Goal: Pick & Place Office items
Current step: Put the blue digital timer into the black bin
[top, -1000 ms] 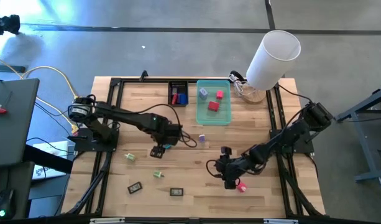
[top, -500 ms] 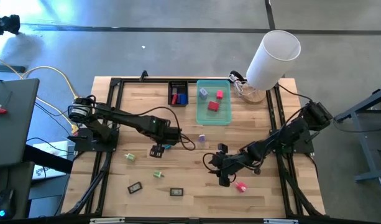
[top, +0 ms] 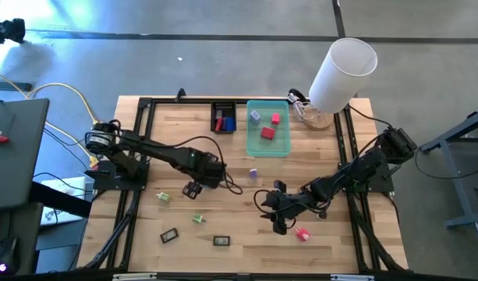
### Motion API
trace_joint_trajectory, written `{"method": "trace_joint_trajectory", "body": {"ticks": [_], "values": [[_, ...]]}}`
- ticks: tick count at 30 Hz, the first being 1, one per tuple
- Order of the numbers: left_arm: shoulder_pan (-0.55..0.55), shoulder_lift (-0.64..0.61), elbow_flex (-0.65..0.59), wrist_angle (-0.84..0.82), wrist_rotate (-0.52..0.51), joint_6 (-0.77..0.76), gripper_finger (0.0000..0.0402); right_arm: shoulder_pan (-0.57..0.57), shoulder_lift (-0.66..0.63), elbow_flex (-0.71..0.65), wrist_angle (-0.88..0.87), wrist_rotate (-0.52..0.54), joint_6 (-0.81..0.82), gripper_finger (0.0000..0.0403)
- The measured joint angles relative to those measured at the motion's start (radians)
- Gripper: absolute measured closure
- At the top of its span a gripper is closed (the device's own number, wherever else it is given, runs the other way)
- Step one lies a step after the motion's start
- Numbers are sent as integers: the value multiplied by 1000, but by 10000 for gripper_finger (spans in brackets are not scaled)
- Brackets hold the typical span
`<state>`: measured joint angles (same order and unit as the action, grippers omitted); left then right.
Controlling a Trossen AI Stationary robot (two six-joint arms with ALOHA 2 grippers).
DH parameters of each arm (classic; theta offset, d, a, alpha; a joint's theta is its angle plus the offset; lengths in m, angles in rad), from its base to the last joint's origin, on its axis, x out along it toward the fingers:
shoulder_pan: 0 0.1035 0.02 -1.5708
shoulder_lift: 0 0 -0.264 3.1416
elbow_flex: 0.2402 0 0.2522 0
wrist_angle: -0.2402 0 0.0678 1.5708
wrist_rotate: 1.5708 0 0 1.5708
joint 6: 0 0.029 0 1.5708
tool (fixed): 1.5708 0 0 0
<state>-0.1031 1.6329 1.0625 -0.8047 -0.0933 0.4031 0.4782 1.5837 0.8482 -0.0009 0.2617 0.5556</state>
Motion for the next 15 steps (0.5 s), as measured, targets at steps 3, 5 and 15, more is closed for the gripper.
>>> {"method": "trace_joint_trajectory", "body": {"ticks": [3,5,15], "values": [[12,0,-15,21,0,43,103,0,0,0,20,0,0,215],[21,0,-20,38,3,46,103,0,0,0,31,1,-1,215],[81,70,-21,61,119,86,103,-3,0,0,43,32,-10,215]]}}
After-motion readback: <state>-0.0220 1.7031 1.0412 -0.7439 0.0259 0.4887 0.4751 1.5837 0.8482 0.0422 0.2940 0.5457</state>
